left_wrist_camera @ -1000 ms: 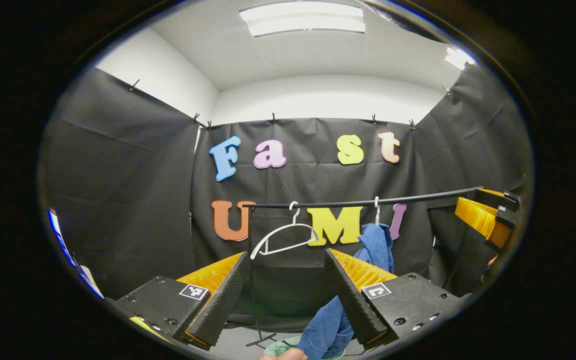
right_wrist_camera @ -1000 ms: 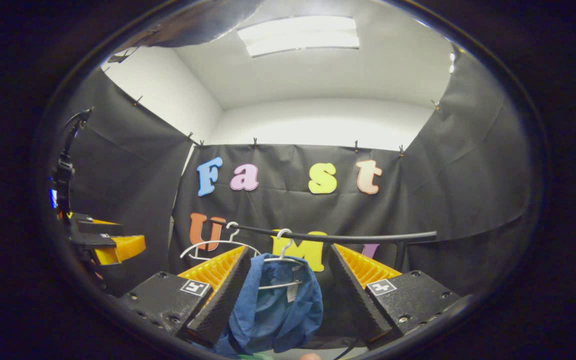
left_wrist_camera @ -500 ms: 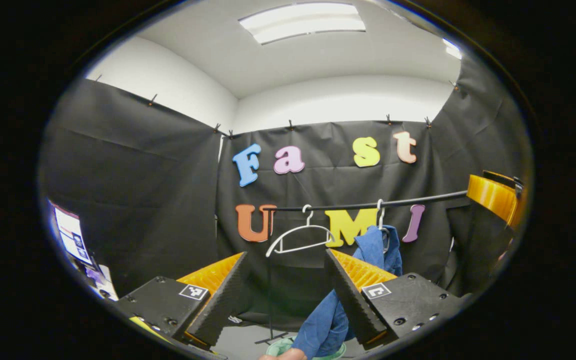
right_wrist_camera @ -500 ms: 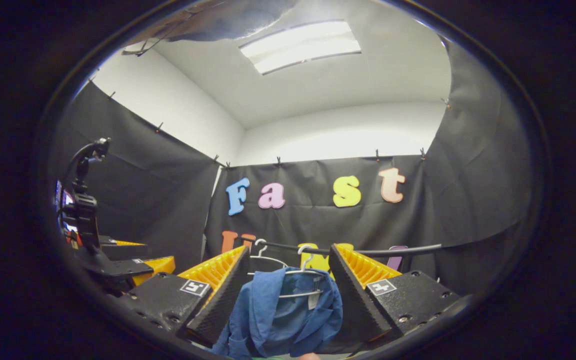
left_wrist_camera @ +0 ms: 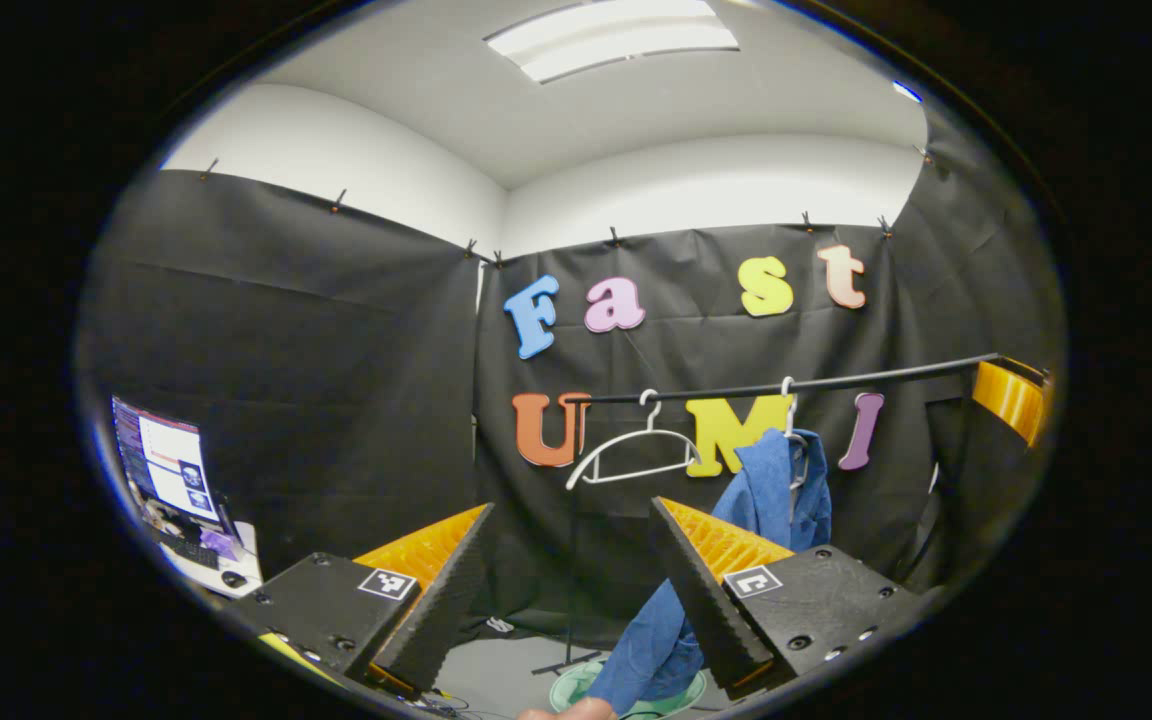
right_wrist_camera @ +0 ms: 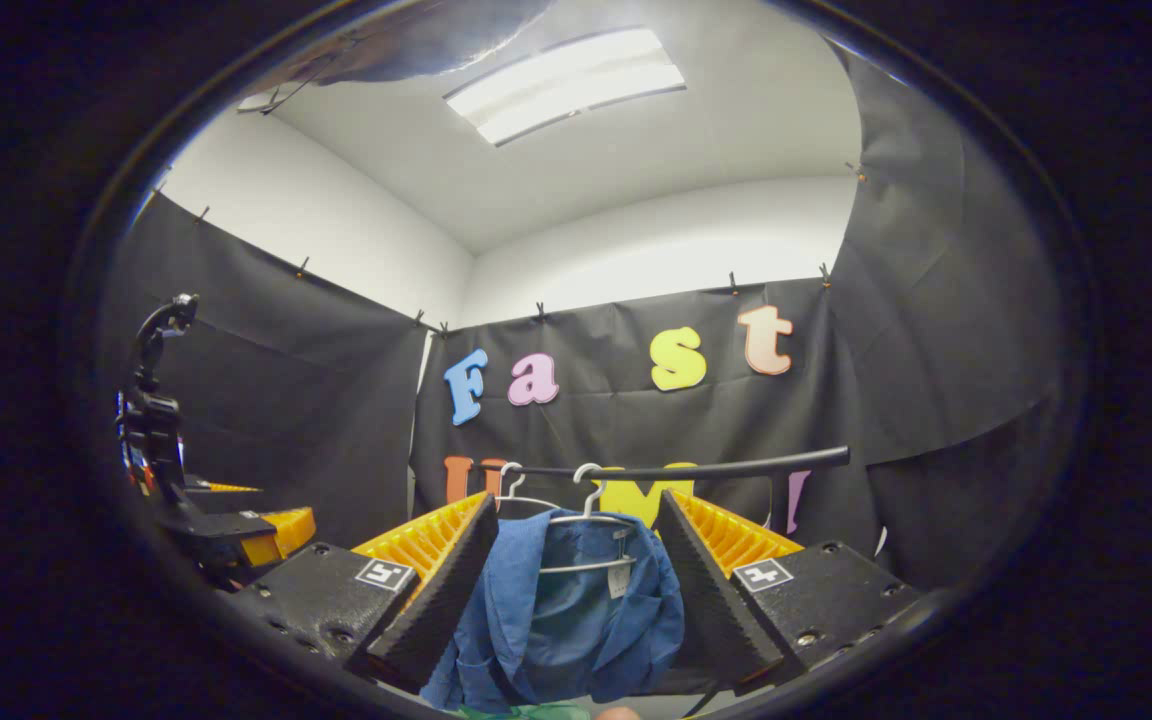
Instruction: Grasp the clothes on the hanger with both hands and then place them into the laundry hamper below.
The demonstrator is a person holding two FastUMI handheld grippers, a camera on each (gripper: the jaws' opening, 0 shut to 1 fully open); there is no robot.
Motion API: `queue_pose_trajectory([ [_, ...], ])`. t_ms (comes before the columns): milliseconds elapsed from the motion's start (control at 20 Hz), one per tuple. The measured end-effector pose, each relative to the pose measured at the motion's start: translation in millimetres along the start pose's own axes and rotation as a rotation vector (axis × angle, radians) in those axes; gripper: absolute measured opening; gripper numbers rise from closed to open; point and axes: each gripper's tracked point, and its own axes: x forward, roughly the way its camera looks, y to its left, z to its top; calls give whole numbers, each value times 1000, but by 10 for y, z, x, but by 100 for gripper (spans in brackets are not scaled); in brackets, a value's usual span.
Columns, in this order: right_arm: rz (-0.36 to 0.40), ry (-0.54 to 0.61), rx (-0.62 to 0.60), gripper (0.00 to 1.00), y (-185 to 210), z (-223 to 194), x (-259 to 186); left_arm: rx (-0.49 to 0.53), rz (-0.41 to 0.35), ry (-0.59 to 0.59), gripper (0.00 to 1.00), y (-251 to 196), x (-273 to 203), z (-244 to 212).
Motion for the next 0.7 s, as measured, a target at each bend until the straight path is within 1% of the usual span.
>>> queue_pose_trajectory([
  [100,-36,12,-19,100,-153,-114,-5,5,-12,-8,100,-55,51,3],
  [150,-63,31,-16,99,-223,-227,8,13,-27,-9,100,-99,85,-1],
  [250,-103,71,11,100,-292,-436,38,16,-61,4,100,-152,166,-68],
  [350,-169,93,0,100,-414,-598,74,-29,-128,16,100,-314,223,-122],
  [500,-263,100,-82,100,-510,-675,79,-82,-235,67,100,-596,320,-363],
  [600,-293,100,-116,100,-512,-670,79,-84,-288,94,100,-822,376,-466],
  [700,-327,101,-122,100,-556,-655,98,-79,-329,108,100,-1028,432,-516],
])
